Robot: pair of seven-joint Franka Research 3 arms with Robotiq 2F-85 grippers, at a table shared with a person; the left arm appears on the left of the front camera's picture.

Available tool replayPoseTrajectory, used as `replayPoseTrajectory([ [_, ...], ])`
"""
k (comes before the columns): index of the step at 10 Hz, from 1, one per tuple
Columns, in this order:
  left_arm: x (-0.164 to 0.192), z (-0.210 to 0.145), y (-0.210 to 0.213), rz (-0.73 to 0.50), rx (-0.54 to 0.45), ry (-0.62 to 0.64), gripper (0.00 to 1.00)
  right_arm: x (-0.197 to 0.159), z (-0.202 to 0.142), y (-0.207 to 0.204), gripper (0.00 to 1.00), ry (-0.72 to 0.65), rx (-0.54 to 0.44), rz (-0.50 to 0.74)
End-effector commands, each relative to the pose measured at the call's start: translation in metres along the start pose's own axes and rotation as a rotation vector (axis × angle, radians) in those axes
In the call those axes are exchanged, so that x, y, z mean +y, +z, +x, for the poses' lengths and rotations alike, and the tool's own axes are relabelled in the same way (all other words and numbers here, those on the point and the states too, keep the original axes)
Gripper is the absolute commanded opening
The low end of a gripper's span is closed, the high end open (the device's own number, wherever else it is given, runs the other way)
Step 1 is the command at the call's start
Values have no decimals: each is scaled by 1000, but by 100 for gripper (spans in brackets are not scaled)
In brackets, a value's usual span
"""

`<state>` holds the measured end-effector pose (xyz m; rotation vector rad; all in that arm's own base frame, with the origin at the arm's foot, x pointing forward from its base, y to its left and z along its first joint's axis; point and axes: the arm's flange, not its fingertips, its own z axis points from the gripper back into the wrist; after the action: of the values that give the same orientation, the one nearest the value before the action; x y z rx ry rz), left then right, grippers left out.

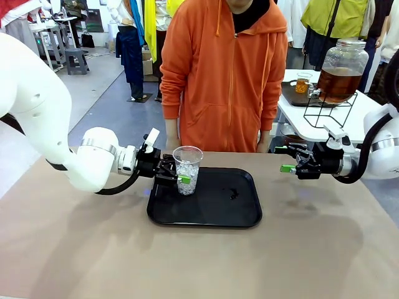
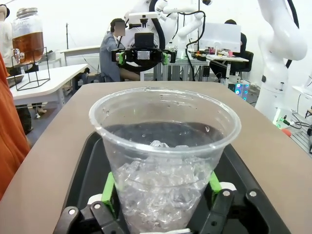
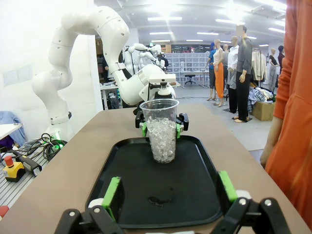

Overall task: Pour the drink into the iced cup.
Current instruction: Pick up the iced cup indicated by the human and present it to them.

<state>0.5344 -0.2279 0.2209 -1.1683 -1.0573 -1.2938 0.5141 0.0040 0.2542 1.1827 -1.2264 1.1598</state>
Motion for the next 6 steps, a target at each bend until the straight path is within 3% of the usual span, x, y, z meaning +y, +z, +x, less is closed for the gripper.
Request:
replayPoseTrajectory([
  [1,3,-1,-4,13,-6,-6,81,-2,4,-2,100,0,1,4],
  [6,2,10,-2,42,-63,-11,81,-2,4,-2,100,0,1,4],
])
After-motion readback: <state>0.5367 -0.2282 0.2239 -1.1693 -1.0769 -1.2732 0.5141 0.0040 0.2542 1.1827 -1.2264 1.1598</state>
